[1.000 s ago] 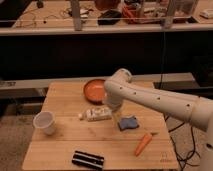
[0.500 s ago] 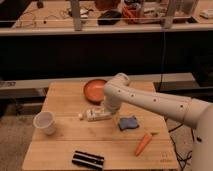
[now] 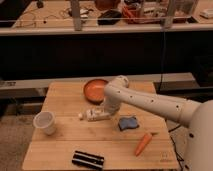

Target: Place the bottle in the ceramic bowl

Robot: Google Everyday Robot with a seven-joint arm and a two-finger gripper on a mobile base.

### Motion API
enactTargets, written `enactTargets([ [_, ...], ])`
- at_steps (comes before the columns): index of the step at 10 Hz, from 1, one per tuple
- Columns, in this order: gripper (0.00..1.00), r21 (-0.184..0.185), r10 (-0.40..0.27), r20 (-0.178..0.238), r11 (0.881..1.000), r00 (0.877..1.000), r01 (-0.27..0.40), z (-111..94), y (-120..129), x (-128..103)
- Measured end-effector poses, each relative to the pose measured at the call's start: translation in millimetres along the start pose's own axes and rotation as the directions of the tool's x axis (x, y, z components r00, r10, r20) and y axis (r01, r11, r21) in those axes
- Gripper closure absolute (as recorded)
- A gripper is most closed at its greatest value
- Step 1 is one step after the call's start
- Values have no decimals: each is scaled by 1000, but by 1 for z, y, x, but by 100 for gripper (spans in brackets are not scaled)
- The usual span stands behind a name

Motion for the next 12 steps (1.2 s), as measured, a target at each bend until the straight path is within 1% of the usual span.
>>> enactTargets([
  [6, 20, -6, 3, 0, 1000, 1000, -3, 9, 1, 6],
  [7, 22, -7, 2, 1, 1000, 1000, -2, 11, 1, 7],
  [8, 26, -7, 2, 2, 1000, 1000, -2, 11, 1, 6],
  [9, 26, -5, 3, 2, 1000, 1000, -3, 13, 0, 7],
  [10, 20, -8, 2, 2, 1000, 1000, -2, 14, -1, 6],
  [11, 20, -10, 2, 3, 1000, 1000, -2, 15, 0, 7],
  [12, 23, -11, 3, 3, 1000, 1000, -3, 16, 1, 7],
])
